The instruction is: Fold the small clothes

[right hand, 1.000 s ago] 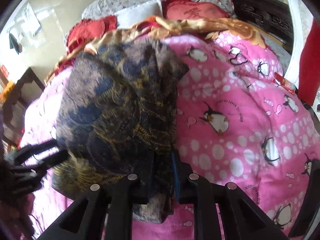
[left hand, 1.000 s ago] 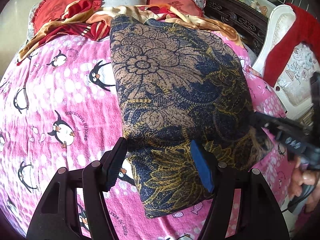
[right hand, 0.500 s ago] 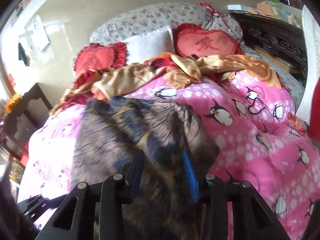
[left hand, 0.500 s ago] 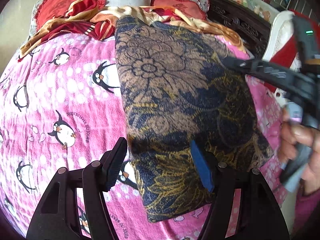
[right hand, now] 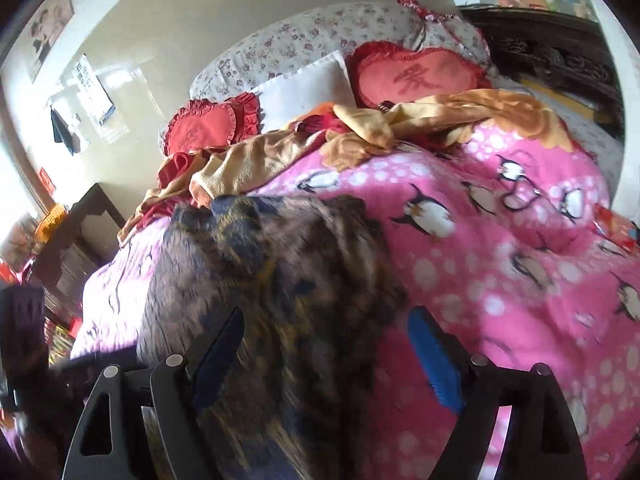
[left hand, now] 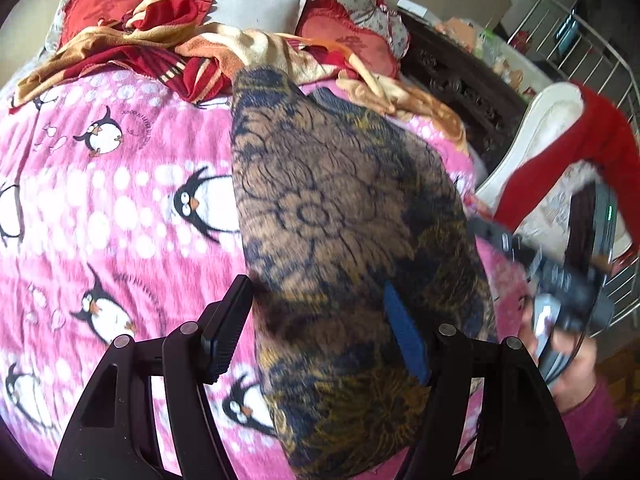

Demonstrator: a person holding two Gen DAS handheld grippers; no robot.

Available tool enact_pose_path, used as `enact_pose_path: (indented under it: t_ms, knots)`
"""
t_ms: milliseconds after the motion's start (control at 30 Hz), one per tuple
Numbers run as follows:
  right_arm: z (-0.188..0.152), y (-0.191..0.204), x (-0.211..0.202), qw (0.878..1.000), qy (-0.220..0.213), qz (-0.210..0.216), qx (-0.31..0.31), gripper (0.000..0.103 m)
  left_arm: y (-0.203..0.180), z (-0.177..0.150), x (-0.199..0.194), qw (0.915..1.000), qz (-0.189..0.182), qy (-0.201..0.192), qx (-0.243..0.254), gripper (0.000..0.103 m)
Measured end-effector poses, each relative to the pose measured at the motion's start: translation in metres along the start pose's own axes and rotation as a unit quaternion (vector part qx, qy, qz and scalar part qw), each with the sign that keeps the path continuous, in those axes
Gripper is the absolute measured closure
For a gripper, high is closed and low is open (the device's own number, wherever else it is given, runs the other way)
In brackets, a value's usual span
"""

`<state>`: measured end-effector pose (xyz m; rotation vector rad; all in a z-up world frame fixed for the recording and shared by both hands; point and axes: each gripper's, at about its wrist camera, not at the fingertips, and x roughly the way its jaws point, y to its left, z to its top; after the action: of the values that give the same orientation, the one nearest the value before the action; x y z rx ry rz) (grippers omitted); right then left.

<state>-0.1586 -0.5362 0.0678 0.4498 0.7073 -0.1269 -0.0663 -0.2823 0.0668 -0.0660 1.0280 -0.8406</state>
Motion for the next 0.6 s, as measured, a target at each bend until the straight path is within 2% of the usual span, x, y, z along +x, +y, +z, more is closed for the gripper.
enact_pose_path:
  t_ms: [67, 200, 300, 333, 400, 433, 467, 500, 533, 600]
  knots:
    - [-0.009, -0.008, 0.002, 0.999, 0.019, 0.023, 0.017, 0.021, 0.007, 0.004, 0.005, 0.9997, -0.022, -0.003, -0.013, 0.022]
    - [-0.014, -0.019, 0.013, 0.996, 0.029, 0.075, 0.047, 0.021, 0.021, 0.010, 0.023, 0.9973, -0.055, 0.016, -0.045, 0.021]
    - [-0.014, -0.016, 0.032, 0.991, 0.053, 0.114, 0.050, 0.022, 0.026, 0.011, 0.037, 0.9959, -0.059, 0.037, -0.058, 0.021]
    - [-0.015, -0.013, 0.041, 0.990, 0.065, 0.118, 0.050, 0.025, 0.027, 0.011, 0.041, 0.9955, -0.063, 0.041, -0.059, 0.021]
    - [-0.015, -0.006, 0.045, 0.993, 0.062, 0.097, 0.037, 0.030, 0.026, 0.013, 0.044, 0.9950, -0.072, 0.039, -0.057, 0.017]
    - [-0.013, -0.003, 0.044, 0.994, 0.061, 0.090, 0.032, 0.040, 0.025, 0.013, 0.042, 0.9946, -0.076, 0.042, -0.057, 0.017]
    - [-0.012, 0.000, 0.043, 0.993, 0.060, 0.092, 0.033, 0.053, 0.023, 0.014, 0.043, 0.9933, -0.087, 0.049, -0.058, 0.022]
    - [-0.011, 0.001, 0.040, 0.993, 0.061, 0.097, 0.037, 0.058, 0.022, 0.016, 0.041, 0.9923, -0.093, 0.055, -0.060, 0.035]
    - [-0.010, 0.005, 0.035, 0.992, 0.059, 0.103, 0.040, 0.066, 0.021, 0.017, 0.039, 0.9928, -0.087, 0.055, -0.061, 0.040]
    - [-0.009, 0.014, 0.025, 0.992, 0.057, 0.105, 0.037, 0.070, 0.018, 0.019, 0.031, 0.9928, -0.087, 0.057, -0.059, 0.063]
